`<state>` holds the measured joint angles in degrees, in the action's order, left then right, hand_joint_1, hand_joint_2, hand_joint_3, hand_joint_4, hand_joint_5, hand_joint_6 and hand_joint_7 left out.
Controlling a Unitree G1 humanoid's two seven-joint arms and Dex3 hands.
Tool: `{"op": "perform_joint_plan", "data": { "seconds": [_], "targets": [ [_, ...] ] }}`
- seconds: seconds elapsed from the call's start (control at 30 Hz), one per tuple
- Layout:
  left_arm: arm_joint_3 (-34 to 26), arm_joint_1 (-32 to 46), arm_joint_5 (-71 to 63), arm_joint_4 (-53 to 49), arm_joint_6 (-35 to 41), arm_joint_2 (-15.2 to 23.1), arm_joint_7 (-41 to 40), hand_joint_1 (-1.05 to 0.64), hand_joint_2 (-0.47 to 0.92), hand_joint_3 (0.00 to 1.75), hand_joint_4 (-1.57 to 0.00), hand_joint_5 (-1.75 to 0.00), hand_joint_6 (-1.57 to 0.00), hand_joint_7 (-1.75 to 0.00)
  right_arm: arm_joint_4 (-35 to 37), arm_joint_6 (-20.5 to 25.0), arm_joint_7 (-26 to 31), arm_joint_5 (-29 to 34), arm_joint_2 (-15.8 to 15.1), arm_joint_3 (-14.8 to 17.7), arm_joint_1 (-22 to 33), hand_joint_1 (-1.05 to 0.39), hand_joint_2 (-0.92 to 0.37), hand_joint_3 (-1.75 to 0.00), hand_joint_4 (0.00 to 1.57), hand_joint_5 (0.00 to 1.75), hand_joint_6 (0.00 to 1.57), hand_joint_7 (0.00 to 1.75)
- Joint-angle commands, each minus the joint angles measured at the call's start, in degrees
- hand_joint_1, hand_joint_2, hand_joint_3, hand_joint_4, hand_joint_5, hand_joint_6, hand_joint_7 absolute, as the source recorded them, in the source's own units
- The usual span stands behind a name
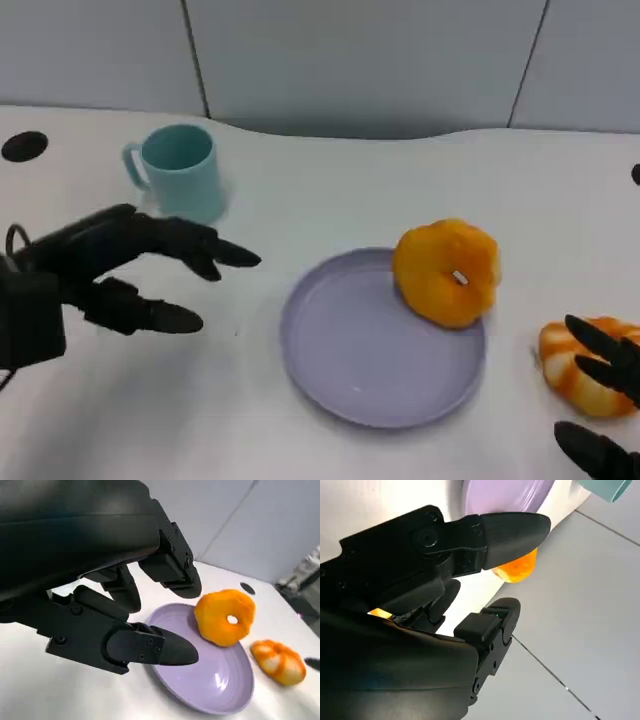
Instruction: Grasp the bread from the table and place it into the plate.
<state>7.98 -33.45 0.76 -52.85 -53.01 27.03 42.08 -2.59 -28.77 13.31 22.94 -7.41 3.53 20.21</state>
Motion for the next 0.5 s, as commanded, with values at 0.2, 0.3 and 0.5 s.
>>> {"op": "perform_joint_plan", "data": {
  "seconds": [0.2, 0.3, 0.5],
  "targets": [
    [-3.94, 7.7, 2.83, 4.08, 11.48, -2.4, -1.72, -0.53, 0.92, 0.16, -0.5, -1.19, -0.75, -0.11, 2.11, -0.61, 0.44, -1.15, -0.89, 0.75, -0.93, -0.35, -0.92, -0.32, 0.89, 0.05, 0.64, 0.01],
    [-4.4, 9.38, 3.65, 4.82, 14.09, -3.28, -0.7, -0.51, 0.92, 0.12, -0.51, -1.3, -0.76, -0.14, 2.73, -0.82, 0.42, -1.24, -1.06, 0.81, -1.17, -0.35, -0.92, -0.31, 0.92, 0.06, 0.64, 0.01],
    [-6.59, 12.7, 7.89, 7.99, 24.91, -6.14, 0.37, -0.47, 0.89, 0.01, -0.56, -1.38, -0.64, -0.69, 3.87, -0.51, 0.32, -1.49, -1.6, 0.86, -2.04, -0.35, -0.92, -0.31, 0.92, 0.07, 0.63, 0.0]
  ]
}}
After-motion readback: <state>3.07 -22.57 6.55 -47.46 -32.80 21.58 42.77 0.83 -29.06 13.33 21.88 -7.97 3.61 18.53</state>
